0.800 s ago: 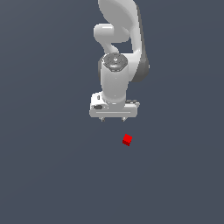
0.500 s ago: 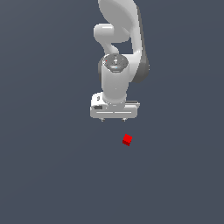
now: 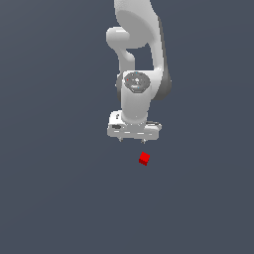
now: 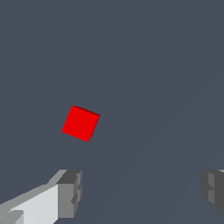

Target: Pick up the red cube and move it to a goal position.

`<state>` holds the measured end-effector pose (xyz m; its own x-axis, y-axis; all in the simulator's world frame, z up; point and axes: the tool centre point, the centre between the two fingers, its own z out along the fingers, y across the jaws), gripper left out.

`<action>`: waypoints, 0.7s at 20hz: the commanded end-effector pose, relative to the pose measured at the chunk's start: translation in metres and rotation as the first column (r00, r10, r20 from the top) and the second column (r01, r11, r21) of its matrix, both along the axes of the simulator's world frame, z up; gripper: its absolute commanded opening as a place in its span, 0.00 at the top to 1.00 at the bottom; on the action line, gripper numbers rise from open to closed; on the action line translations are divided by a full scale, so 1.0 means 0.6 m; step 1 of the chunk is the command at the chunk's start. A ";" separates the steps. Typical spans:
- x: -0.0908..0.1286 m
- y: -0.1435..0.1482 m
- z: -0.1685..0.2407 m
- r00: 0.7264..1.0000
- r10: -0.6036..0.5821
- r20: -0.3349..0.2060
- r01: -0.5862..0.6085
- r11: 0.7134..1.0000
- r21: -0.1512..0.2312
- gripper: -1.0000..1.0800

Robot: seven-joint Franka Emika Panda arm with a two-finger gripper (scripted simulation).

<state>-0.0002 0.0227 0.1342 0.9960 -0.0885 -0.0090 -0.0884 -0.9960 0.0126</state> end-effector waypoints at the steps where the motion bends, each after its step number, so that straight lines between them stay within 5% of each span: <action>1: 0.003 0.012 -0.020 0.999 -0.039 0.001 0.039 0.999 0.001 0.04; 14: 0.037 0.082 -0.148 0.957 -0.291 0.008 0.290 0.957 0.008 0.04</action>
